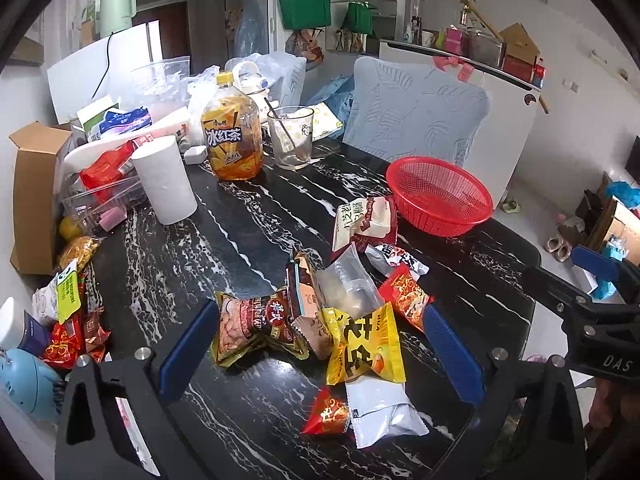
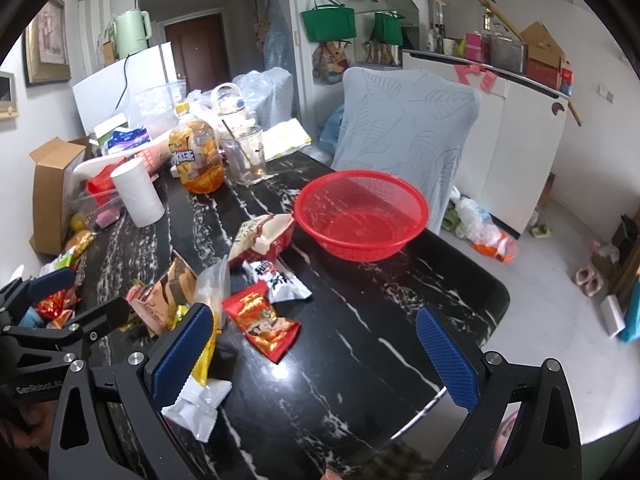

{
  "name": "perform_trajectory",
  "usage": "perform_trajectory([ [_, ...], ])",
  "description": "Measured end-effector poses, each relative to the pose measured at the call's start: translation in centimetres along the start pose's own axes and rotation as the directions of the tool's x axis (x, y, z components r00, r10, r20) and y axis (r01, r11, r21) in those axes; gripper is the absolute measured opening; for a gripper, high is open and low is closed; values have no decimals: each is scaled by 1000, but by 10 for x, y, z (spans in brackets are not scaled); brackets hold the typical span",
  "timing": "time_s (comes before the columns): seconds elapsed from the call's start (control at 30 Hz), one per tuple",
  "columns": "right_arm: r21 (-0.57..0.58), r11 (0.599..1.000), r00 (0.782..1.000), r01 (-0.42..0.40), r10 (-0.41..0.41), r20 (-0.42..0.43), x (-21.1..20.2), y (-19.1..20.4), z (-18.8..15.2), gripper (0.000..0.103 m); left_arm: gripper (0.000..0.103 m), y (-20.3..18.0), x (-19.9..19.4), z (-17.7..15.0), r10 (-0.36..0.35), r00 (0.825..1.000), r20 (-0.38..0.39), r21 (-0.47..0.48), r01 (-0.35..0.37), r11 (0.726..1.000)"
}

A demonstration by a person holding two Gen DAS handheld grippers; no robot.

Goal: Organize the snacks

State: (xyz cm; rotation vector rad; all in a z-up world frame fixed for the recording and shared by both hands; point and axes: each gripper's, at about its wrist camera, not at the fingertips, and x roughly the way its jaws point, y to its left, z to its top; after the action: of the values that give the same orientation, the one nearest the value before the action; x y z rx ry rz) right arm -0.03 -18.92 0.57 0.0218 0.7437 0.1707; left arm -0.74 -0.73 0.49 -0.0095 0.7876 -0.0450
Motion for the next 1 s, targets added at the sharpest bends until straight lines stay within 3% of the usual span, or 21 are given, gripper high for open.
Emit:
perform_trajectory([
  [1.0,-1,1000,1000,-7,7,-24,3,0,-2,103,103,-1,-12,2,-10,998,56,17,9,1000],
])
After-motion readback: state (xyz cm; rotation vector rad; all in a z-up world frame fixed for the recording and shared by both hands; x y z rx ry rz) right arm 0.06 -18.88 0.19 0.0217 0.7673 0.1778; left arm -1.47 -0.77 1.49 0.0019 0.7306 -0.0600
